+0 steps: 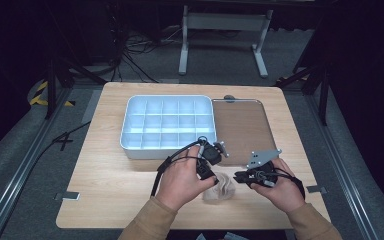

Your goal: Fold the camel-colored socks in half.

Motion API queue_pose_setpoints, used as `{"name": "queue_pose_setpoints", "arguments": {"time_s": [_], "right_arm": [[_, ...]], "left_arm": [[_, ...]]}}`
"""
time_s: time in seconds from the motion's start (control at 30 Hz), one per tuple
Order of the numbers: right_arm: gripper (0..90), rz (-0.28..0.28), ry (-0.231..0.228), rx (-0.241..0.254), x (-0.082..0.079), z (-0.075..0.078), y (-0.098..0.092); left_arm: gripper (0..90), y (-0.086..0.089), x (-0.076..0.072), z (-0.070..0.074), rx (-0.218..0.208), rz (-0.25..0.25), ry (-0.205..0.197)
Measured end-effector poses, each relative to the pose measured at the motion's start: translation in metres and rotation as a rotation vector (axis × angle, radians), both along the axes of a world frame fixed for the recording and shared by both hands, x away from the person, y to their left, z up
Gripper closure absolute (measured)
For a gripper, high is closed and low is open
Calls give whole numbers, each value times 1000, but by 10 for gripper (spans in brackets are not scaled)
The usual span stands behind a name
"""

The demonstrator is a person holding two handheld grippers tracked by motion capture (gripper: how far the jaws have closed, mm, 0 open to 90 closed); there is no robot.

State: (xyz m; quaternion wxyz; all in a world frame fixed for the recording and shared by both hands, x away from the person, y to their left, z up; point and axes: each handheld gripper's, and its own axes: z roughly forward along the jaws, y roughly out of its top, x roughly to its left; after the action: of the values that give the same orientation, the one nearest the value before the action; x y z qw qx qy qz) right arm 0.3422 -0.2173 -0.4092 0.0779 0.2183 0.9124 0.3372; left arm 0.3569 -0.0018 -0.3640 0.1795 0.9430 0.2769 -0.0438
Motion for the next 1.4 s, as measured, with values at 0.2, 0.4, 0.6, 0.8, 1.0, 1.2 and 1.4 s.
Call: {"name": "queue_pose_setpoints", "arguments": {"time_s": [0.2,0.4,0.6,0.8,1.0,1.2,1.4], "right_arm": [[816,53,-18,8,-4,14,19],[829,142,-22,-13,-7,11,51],[848,194,1,-69,-5,-3,71],[847,190,8,-129,-3,-9,71],[846,163,14,-144,-5,-8,61],[842,122,17,-144,-6,-10,49],[838,93,21,-139,-6,-14,37]], "left_arm": [[635,23,-5,0,19,57,-21],[634,39,-9,-3,36,110,-18],[633,48,-12,-6,39,128,-12],[632,46,-11,-8,41,117,3],[680,32,-9,-11,36,74,0],[781,5,-3,-21,16,6,-23],[843,-14,4,-36,67,-29,-28]]}}
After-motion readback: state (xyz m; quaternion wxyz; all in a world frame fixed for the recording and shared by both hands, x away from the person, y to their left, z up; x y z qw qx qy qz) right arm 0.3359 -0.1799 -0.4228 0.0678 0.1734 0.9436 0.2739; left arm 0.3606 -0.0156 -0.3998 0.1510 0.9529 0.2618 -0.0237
